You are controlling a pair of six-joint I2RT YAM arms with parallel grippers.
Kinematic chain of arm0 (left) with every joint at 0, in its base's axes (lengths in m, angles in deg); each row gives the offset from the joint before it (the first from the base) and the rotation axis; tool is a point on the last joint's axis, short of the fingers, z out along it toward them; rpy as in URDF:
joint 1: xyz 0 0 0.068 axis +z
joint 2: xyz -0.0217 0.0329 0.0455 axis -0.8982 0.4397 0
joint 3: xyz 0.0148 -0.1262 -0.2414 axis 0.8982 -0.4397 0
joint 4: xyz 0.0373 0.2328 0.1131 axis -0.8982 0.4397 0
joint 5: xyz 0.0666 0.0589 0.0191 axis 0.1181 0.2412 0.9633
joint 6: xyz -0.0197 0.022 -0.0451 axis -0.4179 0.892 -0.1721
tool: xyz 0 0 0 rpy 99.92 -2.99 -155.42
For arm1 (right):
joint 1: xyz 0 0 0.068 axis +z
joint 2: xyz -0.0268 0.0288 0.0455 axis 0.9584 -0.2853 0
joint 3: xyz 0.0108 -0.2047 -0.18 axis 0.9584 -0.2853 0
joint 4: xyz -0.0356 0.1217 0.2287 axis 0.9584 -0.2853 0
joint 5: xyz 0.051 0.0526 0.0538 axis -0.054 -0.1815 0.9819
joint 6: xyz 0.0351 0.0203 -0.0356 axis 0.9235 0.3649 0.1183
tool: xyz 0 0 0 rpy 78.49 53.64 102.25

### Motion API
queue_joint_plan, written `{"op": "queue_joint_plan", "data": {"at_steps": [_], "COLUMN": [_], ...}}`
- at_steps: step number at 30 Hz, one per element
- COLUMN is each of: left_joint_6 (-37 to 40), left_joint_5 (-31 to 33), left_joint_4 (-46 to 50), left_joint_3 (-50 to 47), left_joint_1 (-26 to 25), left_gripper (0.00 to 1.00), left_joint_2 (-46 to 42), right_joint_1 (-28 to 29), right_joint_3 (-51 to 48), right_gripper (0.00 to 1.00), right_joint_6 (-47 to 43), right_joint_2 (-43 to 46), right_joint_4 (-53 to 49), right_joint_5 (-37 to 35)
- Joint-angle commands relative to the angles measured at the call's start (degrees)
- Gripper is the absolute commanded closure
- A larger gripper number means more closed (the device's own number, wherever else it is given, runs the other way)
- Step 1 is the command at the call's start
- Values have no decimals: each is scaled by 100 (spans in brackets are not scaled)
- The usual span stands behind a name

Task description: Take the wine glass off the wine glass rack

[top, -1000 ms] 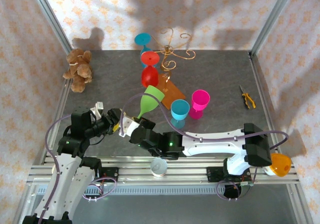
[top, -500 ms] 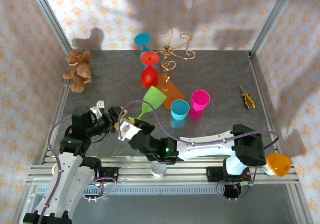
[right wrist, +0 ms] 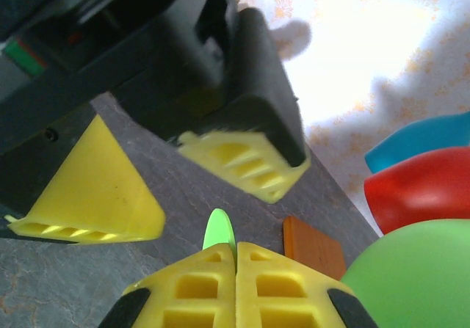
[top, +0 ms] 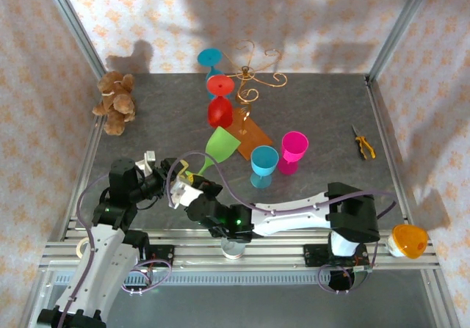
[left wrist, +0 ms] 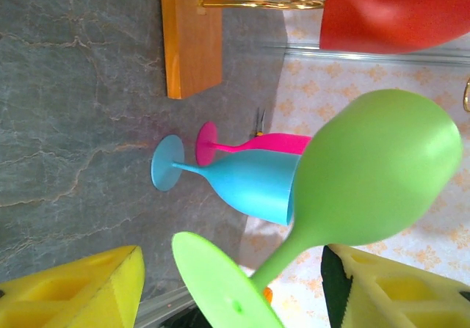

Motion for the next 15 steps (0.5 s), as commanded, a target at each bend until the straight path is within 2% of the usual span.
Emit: {"op": "queue_joint_plan", "data": {"at_steps": [1, 15], "left_joint_6": [-101, -180], "left_joint_5": [-160, -193], "left_joint_4": [-298, -489], "left_joint_3": [-64, -164], "left_joint_1": [20, 21], "left_gripper": [36, 47], "left_joint_2": [-94, -88], "right_joint_1": [38, 35], "right_joint_3": [124, 374], "right_gripper": [100, 100], "right_joint_6": [-166, -331], "right_joint_2": [-84, -515], "right_joint_4": [348, 873], "right_joint_5": [-219, -242]}}
